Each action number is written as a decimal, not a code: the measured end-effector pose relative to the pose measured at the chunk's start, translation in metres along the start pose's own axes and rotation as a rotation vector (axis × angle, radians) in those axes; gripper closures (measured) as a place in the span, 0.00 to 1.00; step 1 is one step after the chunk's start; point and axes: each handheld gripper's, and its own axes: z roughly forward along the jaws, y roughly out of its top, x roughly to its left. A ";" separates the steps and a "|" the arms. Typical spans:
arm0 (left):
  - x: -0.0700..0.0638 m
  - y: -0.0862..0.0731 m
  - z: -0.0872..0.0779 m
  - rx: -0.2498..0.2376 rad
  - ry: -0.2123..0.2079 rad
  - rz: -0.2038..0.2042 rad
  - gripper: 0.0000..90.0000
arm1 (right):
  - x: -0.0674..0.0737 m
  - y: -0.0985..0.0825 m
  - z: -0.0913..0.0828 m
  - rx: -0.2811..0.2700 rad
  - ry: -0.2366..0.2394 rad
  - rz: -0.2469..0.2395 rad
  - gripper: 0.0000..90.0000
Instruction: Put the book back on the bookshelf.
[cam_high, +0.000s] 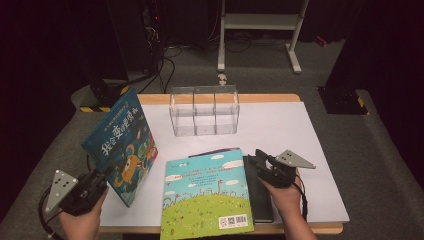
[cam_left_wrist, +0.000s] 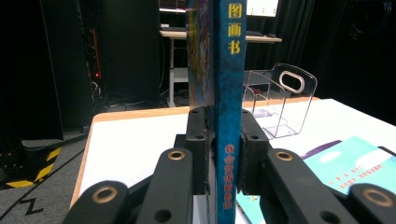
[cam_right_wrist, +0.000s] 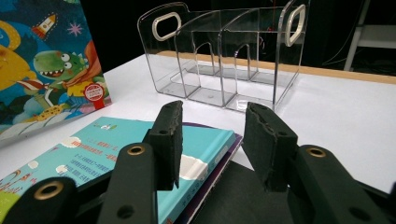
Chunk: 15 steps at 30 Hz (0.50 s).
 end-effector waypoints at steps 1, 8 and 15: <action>0.000 0.000 0.001 0.001 0.006 0.001 0.86 | 0.000 0.000 0.000 0.001 0.000 0.002 0.63; 0.001 -0.002 0.007 -0.001 0.013 -0.002 0.86 | -0.001 -0.002 -0.004 0.002 -0.010 0.000 0.63; -0.002 -0.010 0.018 0.018 0.025 0.044 0.83 | -0.001 -0.004 -0.008 0.004 -0.018 -0.002 0.63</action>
